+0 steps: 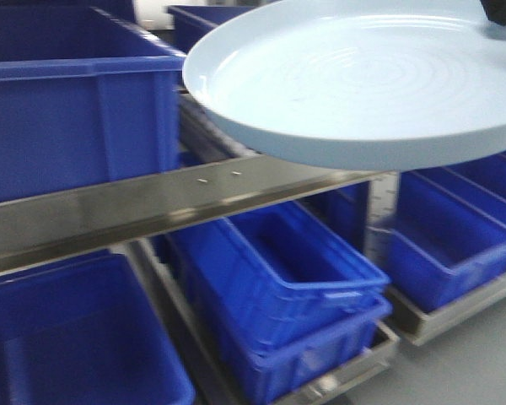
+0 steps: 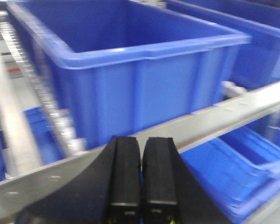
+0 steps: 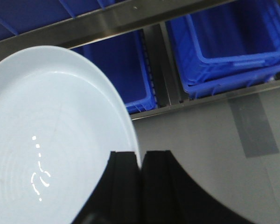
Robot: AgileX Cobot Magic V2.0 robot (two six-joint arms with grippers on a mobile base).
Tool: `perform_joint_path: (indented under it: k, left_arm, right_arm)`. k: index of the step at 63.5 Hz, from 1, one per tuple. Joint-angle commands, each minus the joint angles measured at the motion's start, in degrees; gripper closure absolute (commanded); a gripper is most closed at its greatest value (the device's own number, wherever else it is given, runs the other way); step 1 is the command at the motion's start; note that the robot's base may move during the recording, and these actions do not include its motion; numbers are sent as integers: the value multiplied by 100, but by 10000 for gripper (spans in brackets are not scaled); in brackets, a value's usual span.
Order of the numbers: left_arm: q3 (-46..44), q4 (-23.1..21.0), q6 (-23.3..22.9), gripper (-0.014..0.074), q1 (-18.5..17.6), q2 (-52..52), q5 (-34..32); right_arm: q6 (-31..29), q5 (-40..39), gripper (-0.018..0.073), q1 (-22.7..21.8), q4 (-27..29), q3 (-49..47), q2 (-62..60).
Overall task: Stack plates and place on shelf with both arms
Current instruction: 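Carry the plate in the right gripper while driving to the crate shelf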
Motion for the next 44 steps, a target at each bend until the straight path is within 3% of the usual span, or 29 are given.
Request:
perform_joint_path:
  k: [1, 44]
  left_arm:
    - [132, -43, -5, 495, -32, -111, -493]
    - [132, -43, -5, 495, -32, -111, -493]
  right_arm:
    - [-25, -397, 503, 13, 115, -159, -99]
    - [-25, -397, 503, 13, 115, -159, -99]
